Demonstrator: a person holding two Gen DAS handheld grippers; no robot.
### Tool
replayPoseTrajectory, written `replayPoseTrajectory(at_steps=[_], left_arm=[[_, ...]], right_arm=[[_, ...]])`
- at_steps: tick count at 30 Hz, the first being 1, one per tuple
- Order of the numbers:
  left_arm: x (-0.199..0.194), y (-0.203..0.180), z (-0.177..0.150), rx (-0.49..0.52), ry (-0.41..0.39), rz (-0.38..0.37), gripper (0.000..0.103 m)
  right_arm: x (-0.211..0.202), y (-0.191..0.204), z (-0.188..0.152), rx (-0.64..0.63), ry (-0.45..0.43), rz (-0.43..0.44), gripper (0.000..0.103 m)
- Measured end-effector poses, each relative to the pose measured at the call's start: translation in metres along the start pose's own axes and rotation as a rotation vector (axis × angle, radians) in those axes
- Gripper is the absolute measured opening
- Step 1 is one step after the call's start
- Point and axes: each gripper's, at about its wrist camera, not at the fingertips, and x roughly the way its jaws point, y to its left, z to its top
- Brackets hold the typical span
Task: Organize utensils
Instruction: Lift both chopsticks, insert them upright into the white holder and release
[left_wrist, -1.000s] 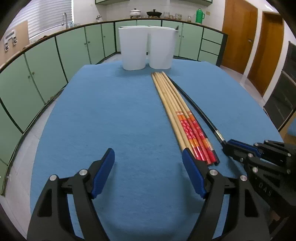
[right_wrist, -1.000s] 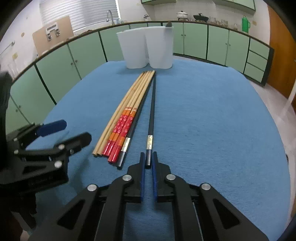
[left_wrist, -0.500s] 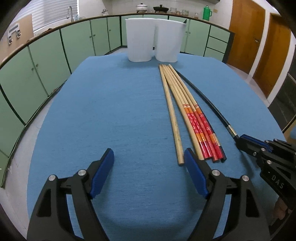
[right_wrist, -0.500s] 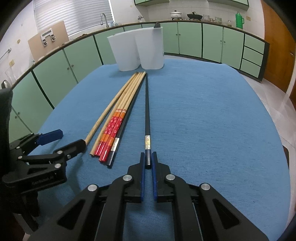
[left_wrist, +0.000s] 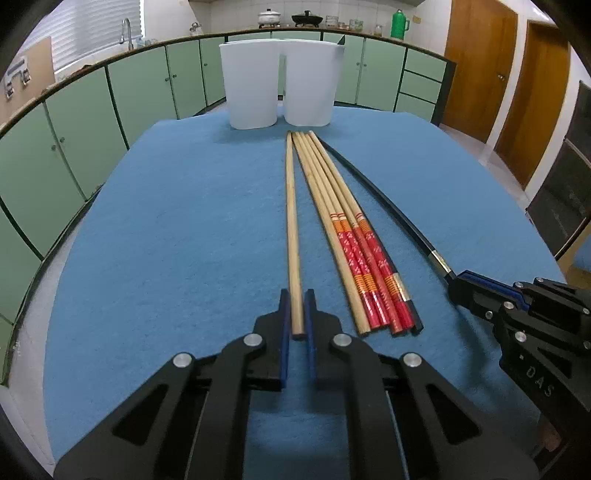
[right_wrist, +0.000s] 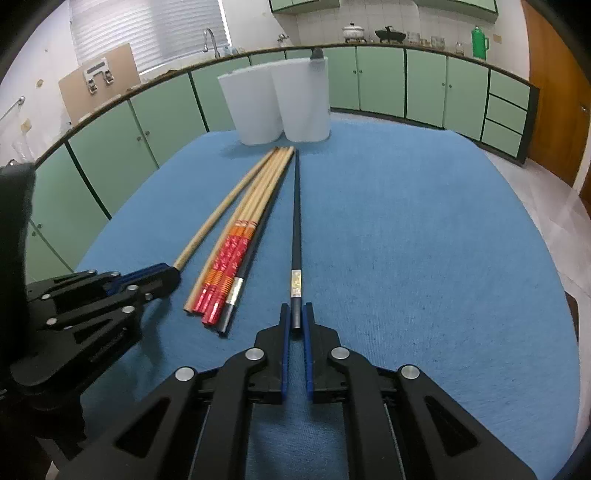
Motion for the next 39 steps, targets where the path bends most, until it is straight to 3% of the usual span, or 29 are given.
replayPoseTrajectory(at_steps=[8, 21, 34, 39], left_arm=[[-0.037, 0.004, 0.02, 0.003, -0.089, -0.002, 0.006], [-0.111, 0.021, 0.096, 0.016, -0.327, -0.005, 0.006], [-0.112, 0.024, 0.169, 0.025, -0.405, -0.042, 0.006], [-0.127, 0.028, 0.188, 0.033, -0.461, -0.042, 0.006]], right_arm=[[-0.033, -0.006, 0.024, -0.017, -0.09, -0.001, 0.006], [-0.083, -0.02, 0.112, -0.016, -0.247, 0.047, 0.006], [-0.079, -0.025, 0.212, -0.055, -0.259, 0.095, 0.006], [-0.091, -0.02, 0.236, -0.107, -0.297, 0.09, 0.006]])
